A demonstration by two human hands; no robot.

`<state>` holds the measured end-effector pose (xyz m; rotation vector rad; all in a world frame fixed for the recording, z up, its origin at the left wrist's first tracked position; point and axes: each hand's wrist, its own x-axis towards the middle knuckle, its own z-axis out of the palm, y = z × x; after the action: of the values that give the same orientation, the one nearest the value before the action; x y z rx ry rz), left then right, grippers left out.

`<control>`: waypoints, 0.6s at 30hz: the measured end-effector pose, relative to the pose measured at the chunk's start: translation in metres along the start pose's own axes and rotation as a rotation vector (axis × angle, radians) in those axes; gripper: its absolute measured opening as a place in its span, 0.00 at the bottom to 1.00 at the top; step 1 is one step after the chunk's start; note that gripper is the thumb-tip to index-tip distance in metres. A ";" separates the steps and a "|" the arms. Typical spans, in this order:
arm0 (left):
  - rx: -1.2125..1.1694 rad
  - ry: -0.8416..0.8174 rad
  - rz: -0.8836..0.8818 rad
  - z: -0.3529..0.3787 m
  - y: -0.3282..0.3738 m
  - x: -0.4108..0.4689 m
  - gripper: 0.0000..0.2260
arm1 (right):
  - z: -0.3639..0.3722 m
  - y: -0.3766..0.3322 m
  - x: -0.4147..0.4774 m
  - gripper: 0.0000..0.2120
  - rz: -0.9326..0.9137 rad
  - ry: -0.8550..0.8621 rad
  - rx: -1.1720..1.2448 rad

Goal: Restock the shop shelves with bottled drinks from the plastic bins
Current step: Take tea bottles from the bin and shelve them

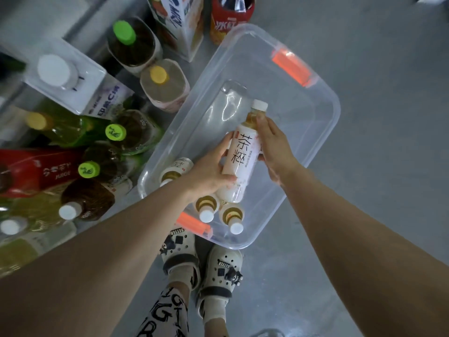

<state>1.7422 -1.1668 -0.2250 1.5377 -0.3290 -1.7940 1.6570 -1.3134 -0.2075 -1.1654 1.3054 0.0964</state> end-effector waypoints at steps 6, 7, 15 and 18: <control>0.123 -0.025 0.024 0.010 0.022 -0.058 0.54 | -0.005 -0.033 -0.052 0.16 0.114 -0.063 0.109; 0.129 -0.009 0.022 0.013 0.026 -0.070 0.54 | -0.005 -0.038 -0.063 0.16 0.124 -0.078 0.127; 0.075 0.064 0.035 0.041 0.072 -0.161 0.52 | -0.022 -0.079 -0.160 0.11 0.153 -0.221 0.135; 0.065 0.094 0.062 0.051 0.096 -0.196 0.52 | -0.028 -0.102 -0.198 0.13 0.116 -0.273 0.059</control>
<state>1.7312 -1.1162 -0.0069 1.6339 -0.3886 -1.6718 1.6353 -1.2769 0.0130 -0.9880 1.1243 0.2902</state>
